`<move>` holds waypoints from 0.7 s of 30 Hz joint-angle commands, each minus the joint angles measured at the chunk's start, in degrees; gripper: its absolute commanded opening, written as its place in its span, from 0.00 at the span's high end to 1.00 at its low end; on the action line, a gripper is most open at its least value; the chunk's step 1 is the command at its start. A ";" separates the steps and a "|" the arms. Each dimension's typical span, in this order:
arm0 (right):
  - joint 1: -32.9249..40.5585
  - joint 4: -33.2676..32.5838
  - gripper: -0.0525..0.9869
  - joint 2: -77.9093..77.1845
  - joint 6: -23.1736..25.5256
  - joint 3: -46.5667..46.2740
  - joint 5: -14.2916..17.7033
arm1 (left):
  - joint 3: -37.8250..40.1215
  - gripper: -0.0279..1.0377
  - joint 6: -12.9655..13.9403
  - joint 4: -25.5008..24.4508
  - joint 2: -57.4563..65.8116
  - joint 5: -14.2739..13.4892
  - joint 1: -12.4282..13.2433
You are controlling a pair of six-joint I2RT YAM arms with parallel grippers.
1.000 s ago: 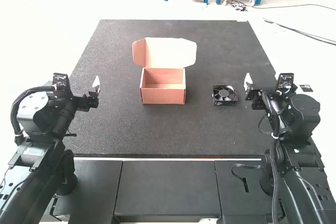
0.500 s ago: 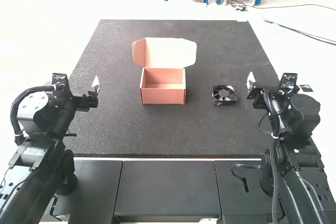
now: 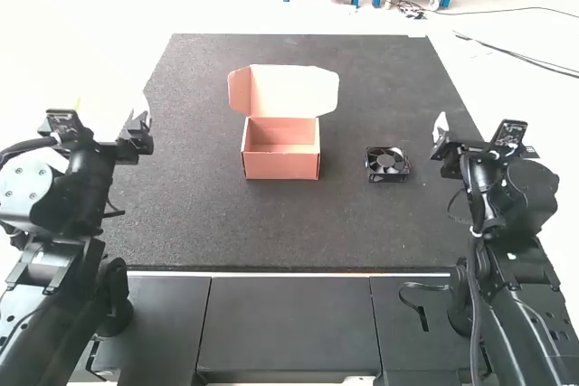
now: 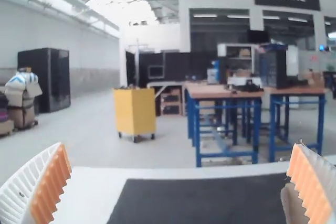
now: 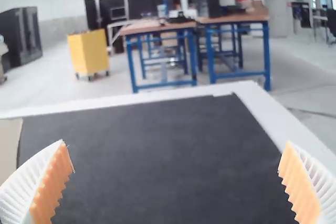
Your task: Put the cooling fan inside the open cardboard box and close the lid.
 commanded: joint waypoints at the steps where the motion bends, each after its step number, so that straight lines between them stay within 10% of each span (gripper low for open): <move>1: -0.67 1.43 0.07 9.20 2.48 7.94 0.97 | 7.93 0.06 -1.32 1.93 5.21 -1.36 -0.04; 11: -1.20 -9.82 0.07 49.37 6.87 38.08 1.76 | 35.00 0.06 -5.80 -2.99 40.19 3.47 -0.47; 21: -0.49 -35.13 0.07 73.80 -1.83 56.80 -2.29 | 61.19 0.06 -6.06 -29.27 70.60 12.61 -0.39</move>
